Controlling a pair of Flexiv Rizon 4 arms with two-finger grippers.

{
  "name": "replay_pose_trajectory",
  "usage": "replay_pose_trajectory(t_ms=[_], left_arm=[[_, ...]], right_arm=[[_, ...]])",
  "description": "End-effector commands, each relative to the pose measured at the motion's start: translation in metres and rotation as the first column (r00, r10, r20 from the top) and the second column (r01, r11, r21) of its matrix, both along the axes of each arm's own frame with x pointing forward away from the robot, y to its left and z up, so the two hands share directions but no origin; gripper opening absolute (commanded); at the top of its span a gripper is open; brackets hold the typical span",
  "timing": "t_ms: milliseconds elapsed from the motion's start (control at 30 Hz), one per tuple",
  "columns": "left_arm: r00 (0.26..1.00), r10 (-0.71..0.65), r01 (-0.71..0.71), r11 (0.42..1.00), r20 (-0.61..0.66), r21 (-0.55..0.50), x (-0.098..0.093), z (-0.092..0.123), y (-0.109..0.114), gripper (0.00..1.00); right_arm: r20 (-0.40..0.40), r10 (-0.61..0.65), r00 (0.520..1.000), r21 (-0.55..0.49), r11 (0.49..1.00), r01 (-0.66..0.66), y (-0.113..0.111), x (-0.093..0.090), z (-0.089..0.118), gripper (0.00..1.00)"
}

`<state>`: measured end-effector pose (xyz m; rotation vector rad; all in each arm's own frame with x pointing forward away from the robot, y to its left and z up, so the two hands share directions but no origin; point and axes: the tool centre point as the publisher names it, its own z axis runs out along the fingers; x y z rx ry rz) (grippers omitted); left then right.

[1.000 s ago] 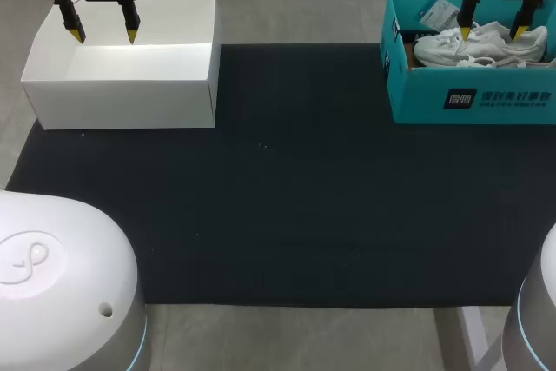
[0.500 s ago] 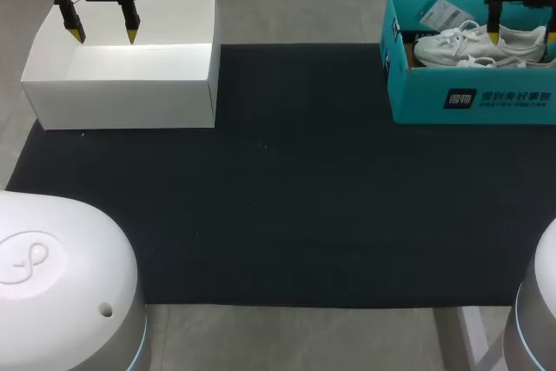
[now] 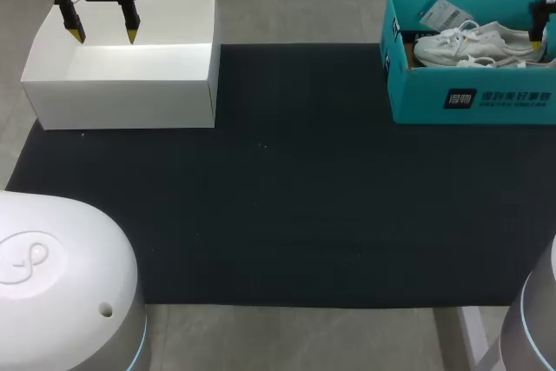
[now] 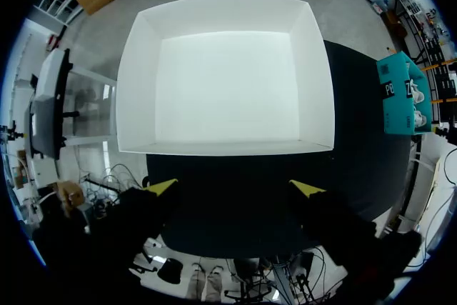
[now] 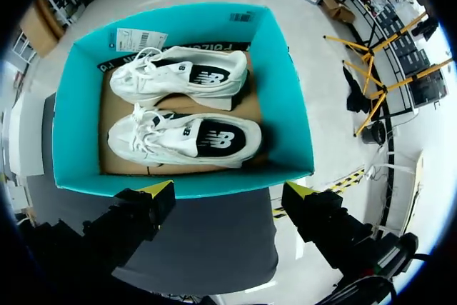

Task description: Take the shoe out of the shoebox, open the shoe tongue, remove and reinsert the insole, then place the shoe into the shoebox

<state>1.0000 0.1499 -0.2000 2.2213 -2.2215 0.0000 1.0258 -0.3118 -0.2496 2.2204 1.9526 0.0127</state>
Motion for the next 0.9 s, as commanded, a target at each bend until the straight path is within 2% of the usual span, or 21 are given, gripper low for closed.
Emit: replay_pose_trajectory(t_ms=[33, 233, 467, 900], left_arm=[[1.0, 0.0, 0.0, 1.0, 0.0, 0.0, 0.0, 0.0, 0.0, 1.0], [1.0, 0.0, 0.0, 1.0, 0.0, 0.0, 0.0, 0.0, 0.0, 1.0], [1.0, 0.0, 0.0, 1.0, 0.0, 0.0, 0.0, 0.0, 0.0, 1.0], [1.0, 0.0, 0.0, 1.0, 0.0, 0.0, 0.0, 0.0, 0.0, 1.0]], right_arm=[[-0.028, 0.026, 0.999, 0.019, 0.999, -0.026, -0.009, 0.013, -0.008, 1.0], [-0.056, 0.044, 0.997, 0.033, 0.999, -0.042, -0.02, 0.027, -0.02, 1.0], [-0.1, 0.017, 0.995, 0.036, 0.999, -0.014, -0.034, 0.043, -0.043, 1.0], [-0.129, 0.002, 0.992, 0.038, 0.999, 0.002, -0.036, 0.047, -0.077, 1.0]])
